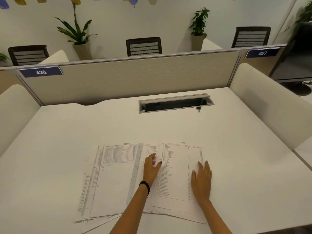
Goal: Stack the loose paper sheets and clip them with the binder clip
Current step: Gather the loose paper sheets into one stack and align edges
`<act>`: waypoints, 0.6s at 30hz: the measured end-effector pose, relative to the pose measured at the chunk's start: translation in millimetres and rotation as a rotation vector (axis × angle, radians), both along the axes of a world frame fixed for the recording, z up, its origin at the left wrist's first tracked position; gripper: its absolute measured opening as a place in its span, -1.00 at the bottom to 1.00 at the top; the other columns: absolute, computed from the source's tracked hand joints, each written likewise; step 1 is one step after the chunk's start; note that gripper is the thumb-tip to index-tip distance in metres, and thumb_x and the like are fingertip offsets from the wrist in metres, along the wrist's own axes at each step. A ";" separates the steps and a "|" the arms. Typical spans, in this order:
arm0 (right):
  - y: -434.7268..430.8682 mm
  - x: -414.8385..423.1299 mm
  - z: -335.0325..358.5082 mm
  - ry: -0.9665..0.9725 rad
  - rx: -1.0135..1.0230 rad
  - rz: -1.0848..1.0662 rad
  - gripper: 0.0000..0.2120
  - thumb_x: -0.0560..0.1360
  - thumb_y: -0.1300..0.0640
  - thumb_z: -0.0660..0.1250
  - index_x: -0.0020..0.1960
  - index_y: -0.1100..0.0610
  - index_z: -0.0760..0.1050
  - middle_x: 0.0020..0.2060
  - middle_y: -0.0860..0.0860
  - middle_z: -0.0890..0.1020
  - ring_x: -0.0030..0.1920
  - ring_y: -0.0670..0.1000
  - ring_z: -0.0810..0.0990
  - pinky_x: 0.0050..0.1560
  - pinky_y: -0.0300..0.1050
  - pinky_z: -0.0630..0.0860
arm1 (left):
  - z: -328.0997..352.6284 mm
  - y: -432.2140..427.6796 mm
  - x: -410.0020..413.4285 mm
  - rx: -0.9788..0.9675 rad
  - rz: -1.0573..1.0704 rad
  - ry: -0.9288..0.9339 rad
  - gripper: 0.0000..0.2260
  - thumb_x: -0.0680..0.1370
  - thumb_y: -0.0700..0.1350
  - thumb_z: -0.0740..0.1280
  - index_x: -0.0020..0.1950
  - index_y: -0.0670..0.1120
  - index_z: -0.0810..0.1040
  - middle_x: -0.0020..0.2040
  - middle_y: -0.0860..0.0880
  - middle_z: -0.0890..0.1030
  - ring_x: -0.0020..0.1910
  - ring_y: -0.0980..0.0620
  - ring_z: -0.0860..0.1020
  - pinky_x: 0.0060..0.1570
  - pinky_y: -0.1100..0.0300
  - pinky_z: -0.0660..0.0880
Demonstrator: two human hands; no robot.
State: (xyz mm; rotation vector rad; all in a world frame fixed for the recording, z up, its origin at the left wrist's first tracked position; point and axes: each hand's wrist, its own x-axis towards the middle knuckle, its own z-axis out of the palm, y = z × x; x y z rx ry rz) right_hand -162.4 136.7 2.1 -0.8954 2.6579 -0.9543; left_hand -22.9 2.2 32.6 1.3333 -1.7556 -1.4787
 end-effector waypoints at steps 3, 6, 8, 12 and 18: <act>-2.2 3.1 -0.6 -0.008 -0.017 0.004 -0.56 0.57 0.19 0.15 0.42 0.25 0.21 0.49 0.21 0.11 0.50 0.15 0.06 0.51 0.01 -0.06 | 1.7 2.0 -5.2 0.101 -0.009 0.048 -0.50 0.52 -0.22 0.33 0.41 -0.16 0.23 0.21 -0.14 0.45 0.14 -0.06 0.46 0.16 0.16 0.42; -1.4 2.3 -2.3 -0.046 -0.059 0.012 -0.55 0.56 0.21 0.15 0.43 0.24 0.20 0.49 0.20 0.11 0.50 0.15 0.05 0.51 0.01 -0.06 | 2.9 5.9 -8.1 0.171 -0.048 0.098 -0.50 0.51 -0.24 0.33 0.41 -0.16 0.23 0.28 -0.13 0.46 0.19 -0.03 0.48 0.19 0.16 0.43; -1.5 0.7 -2.9 -0.087 -0.098 0.008 -0.55 0.56 0.21 0.16 0.43 0.22 0.20 0.49 0.18 0.11 0.50 0.14 0.06 0.50 0.03 -0.01 | 3.3 8.5 -9.8 0.132 -0.059 0.089 -0.56 0.51 -0.27 0.32 0.37 -0.15 0.30 0.29 -0.12 0.48 0.15 0.03 0.48 0.16 0.22 0.43; -6.6 -11.3 5.5 -0.189 -0.247 -0.027 -0.52 0.55 0.27 0.17 0.44 0.22 0.17 0.48 0.19 0.15 0.48 0.15 0.11 0.47 0.07 0.09 | 11.0 10.9 -15.8 0.034 -0.059 0.114 -0.65 0.55 -0.27 0.27 0.33 -0.13 0.35 0.28 -0.10 0.48 0.23 -0.03 0.47 0.30 0.07 0.41; -23.5 -46.2 42.3 -0.654 -0.543 -0.209 -0.51 0.54 0.16 0.24 0.43 0.10 0.19 0.34 0.11 0.40 0.18 0.07 0.47 0.12 -0.08 0.42 | 49.2 3.5 -19.2 -0.105 -0.064 0.260 -0.73 0.57 -0.18 0.26 0.25 0.00 0.42 0.17 0.08 0.54 0.15 0.14 0.52 0.18 0.23 0.47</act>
